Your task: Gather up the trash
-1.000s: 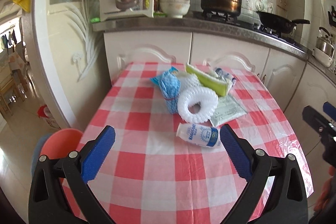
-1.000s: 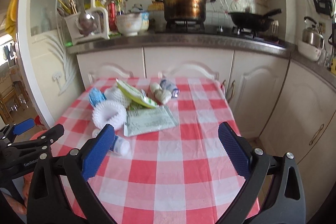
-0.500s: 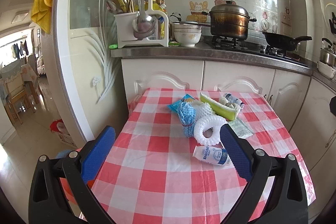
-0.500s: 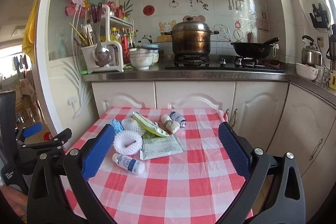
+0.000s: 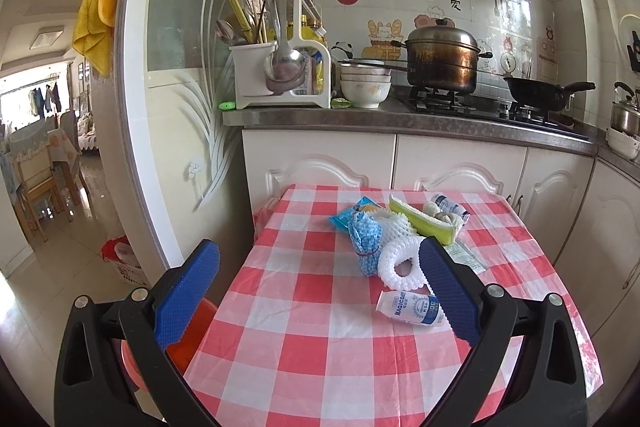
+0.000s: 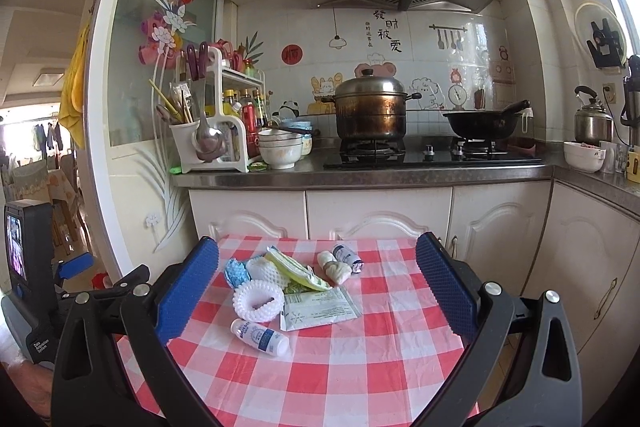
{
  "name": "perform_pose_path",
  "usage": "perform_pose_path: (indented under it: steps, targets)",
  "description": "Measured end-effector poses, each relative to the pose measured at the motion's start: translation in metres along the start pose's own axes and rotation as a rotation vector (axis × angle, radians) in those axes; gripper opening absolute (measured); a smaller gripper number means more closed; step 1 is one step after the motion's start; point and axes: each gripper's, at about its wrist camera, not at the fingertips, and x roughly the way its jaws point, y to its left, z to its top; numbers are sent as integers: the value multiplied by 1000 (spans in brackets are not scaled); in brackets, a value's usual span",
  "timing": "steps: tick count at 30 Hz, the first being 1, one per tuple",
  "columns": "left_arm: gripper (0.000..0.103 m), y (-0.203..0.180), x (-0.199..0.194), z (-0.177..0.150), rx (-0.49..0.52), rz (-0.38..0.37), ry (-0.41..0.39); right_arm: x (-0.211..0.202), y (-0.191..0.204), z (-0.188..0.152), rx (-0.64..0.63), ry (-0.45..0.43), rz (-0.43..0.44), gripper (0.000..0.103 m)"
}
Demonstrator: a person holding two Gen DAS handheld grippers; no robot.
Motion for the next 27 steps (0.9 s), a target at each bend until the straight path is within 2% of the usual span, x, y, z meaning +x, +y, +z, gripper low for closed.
perform_pose_path:
  steps: [16,27]
  targets:
    - [98,1,-7,2,-2,-9,-21,-12,-8,6,17,-53,-12,99]
    - [98,1,3,-2,3,-7,4,11,-13,-10,26,8,32,99]
